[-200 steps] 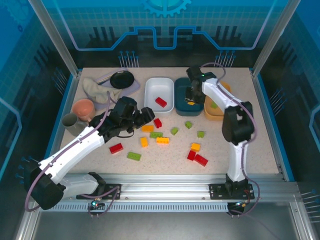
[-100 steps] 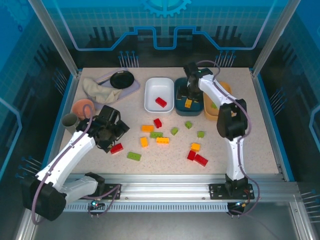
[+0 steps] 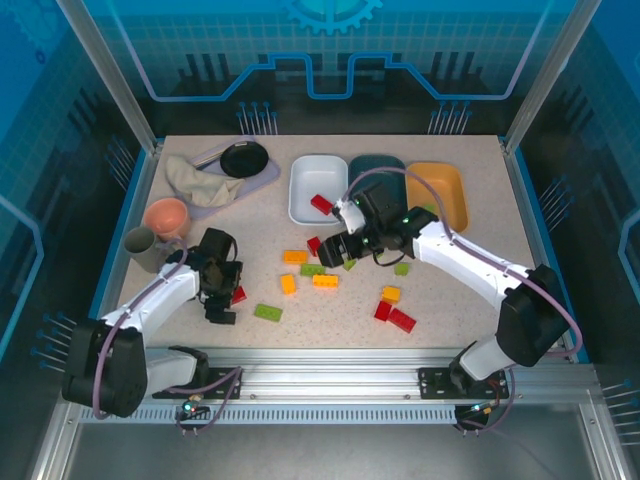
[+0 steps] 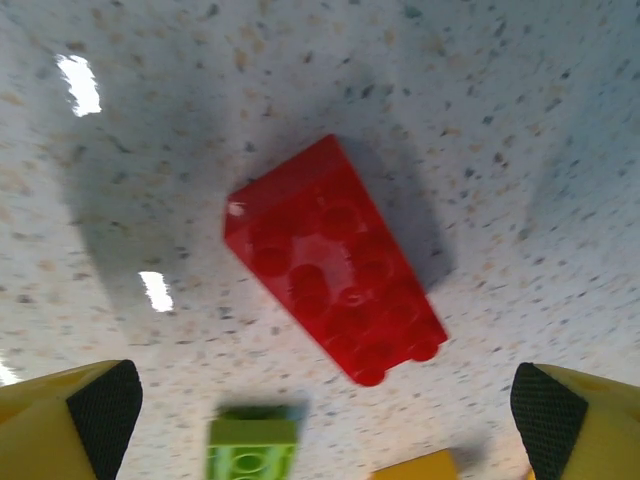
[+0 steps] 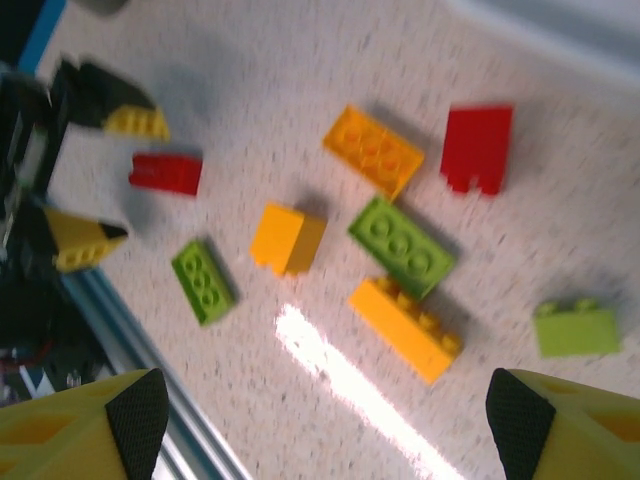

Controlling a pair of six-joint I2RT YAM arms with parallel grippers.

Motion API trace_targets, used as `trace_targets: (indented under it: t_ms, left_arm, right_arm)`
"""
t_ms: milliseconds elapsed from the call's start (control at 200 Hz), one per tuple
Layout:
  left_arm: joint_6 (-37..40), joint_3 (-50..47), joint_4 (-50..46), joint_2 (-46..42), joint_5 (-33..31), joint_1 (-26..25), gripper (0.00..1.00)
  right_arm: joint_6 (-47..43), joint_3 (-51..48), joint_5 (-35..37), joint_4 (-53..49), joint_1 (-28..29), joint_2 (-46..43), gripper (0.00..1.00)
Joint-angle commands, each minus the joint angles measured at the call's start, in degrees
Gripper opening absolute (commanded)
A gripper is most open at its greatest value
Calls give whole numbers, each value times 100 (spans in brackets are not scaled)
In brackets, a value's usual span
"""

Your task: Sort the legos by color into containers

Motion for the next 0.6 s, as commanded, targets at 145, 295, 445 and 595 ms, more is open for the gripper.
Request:
trace_targets:
  t_ms: [145, 295, 445, 595]
  left_arm:
    - [-1207, -144, 600, 550, -232, 105, 91]
    - [-1229, -199, 714, 632, -479, 181, 77]
    - [-1095, -245, 756, 750, -496, 307, 60]
    - [-1028, -342, 896, 951, -331, 391, 59]
  right_arm:
    - [153, -479, -423, 344, 323, -450, 85]
    - [182, -453, -412, 313, 326, -485, 84]
    - [177, -374, -474, 330, 327, -335, 84]
    - [187, -211, -524, 348, 347, -210, 84]
